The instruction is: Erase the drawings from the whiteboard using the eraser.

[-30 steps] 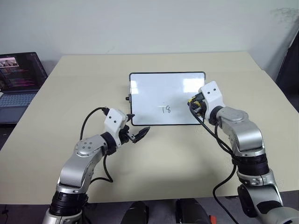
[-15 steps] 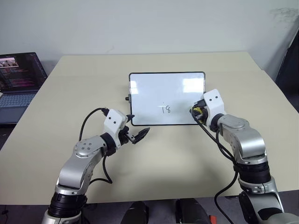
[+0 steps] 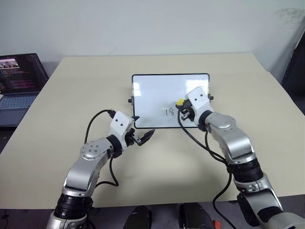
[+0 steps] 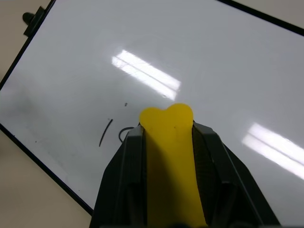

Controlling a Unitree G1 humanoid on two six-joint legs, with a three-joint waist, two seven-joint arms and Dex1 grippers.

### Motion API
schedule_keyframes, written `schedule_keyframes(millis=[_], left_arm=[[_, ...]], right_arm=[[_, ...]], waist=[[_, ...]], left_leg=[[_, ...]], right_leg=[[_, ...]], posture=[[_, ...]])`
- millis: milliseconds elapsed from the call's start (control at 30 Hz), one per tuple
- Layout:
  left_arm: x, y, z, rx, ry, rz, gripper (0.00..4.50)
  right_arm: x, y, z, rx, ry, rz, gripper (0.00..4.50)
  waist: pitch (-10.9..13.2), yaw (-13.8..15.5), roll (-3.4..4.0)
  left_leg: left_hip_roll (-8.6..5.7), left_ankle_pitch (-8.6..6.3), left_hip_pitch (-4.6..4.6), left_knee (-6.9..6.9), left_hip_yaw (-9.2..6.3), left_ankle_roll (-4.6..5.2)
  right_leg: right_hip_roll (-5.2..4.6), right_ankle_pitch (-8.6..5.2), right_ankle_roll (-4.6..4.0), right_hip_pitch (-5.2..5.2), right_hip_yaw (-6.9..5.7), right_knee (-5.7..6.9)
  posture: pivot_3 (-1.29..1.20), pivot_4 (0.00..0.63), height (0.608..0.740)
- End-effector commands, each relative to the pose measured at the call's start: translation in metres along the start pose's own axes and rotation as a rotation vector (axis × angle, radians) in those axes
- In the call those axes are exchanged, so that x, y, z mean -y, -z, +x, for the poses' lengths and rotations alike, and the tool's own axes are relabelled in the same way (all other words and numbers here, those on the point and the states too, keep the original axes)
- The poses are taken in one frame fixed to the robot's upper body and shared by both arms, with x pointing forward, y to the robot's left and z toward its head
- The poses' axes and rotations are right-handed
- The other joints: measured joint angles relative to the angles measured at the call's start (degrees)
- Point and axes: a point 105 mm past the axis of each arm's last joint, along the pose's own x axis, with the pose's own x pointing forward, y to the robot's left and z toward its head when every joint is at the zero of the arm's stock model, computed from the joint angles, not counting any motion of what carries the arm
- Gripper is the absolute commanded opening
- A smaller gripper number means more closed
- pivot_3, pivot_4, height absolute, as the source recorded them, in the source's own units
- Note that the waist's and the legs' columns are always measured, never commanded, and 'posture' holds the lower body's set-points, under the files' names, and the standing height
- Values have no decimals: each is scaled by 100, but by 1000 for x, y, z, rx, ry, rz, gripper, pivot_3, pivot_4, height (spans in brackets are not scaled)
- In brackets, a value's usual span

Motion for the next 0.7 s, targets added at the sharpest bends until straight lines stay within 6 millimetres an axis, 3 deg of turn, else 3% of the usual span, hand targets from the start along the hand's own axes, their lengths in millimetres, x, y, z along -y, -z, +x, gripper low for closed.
schedule_keyframes(millis=[33,400,700], left_arm=[[2,-11,2,43,-2,37,4500],[-2,-5,3,46,-12,39,4500],[-1,-2,2,53,-21,39,4500]], right_arm=[[-6,-23,10,98,-5,-54,996],[-20,-37,36,169,-34,-109,996],[-25,-50,44,210,-36,-126,996]], waist=[[0,0,0],[0,-4,0],[0,-9,1]], left_leg=[[1,0,0,0,-1,0],[1,0,1,-1,0,0],[2,0,1,-1,0,0]], right_leg=[[0,0,0,0,0,-1],[1,0,-1,-3,1,3],[1,0,-1,-6,2,7]], posture=[[0,150,740],[0,150,740],[0,150,740]])
